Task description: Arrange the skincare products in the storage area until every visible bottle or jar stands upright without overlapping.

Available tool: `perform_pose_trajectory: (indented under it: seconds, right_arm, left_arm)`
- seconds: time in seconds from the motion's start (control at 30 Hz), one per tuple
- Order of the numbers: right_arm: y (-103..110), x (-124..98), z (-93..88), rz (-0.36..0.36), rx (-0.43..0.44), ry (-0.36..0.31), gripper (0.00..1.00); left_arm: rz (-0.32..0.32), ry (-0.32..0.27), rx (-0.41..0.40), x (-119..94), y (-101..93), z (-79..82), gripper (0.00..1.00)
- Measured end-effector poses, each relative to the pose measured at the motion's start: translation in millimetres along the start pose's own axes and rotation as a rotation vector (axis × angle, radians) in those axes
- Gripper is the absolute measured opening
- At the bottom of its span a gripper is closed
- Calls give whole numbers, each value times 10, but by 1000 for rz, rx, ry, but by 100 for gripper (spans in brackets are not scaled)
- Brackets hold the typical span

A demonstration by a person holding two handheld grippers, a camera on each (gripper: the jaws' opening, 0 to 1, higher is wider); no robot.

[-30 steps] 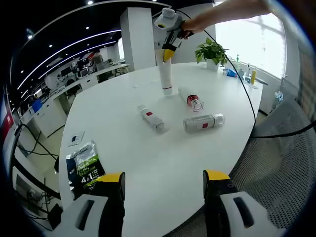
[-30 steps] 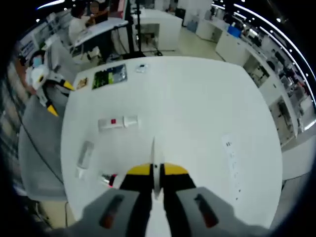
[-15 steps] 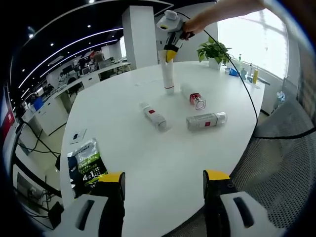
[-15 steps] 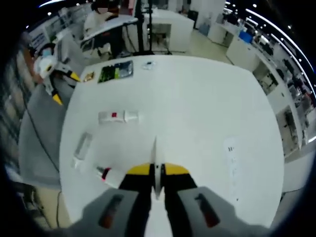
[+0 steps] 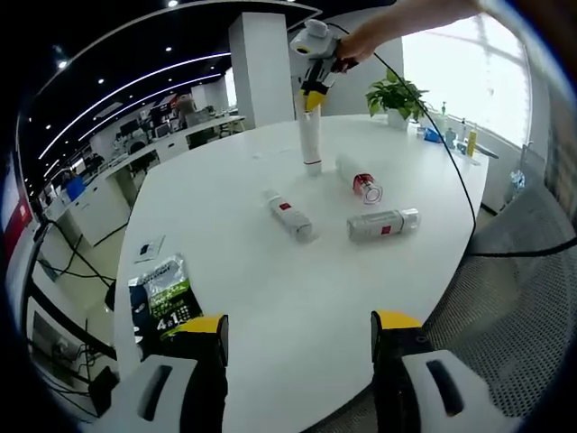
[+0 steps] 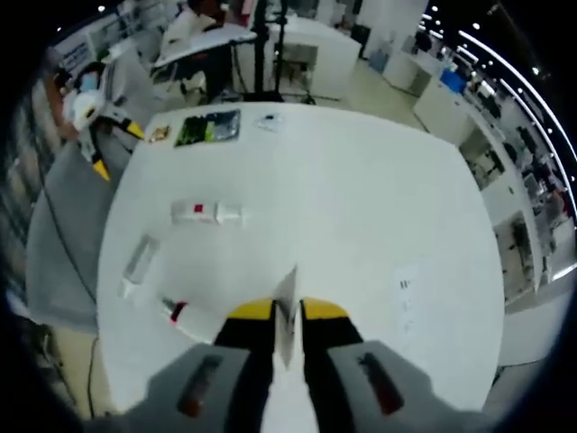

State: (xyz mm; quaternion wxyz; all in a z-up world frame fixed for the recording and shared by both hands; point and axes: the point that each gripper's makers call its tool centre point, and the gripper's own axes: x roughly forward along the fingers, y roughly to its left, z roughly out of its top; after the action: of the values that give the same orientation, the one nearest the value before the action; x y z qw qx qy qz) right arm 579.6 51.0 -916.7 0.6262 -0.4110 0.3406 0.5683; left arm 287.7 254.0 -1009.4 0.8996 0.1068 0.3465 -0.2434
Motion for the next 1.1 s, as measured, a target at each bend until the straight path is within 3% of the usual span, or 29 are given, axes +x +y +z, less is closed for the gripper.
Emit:
perform_pose_trajectory:
  seconds: [0.27,0.43,0.53,0.6,0.7,0.83,1.03,1.1]
  right_arm:
    - [34,-119,28,-23,40,-15,18]
    - [-48,-380,7,-118,34,-43,29]
    - [-71,-558,-142,-171,72,-48,32]
    - [-1,-611,-248,-165,131,-51,33]
    - [174,-650,-434,-165,140,-33,33]
    - [642,-476,-544,-91,170,-41,35]
    - [1213,-28,-605,48,12,77,39]
    - [1292,107,-618,50,-105,125,41]
  left_arm:
    - [-6,-6,9,-1,-13,12,66]
    - [0,-14,7,-9,0,29,66]
    - [-7,-16,11,-9,-18,33,66]
    - [-11,-9,24,-2,-33,20,66]
    - [-17,-7,28,1,-45,14,66]
    - [-14,-14,18,-5,-37,28,67]
    - [-13,-6,9,-2,-36,13,68]
    - [-32,10,15,14,-72,-16,68]
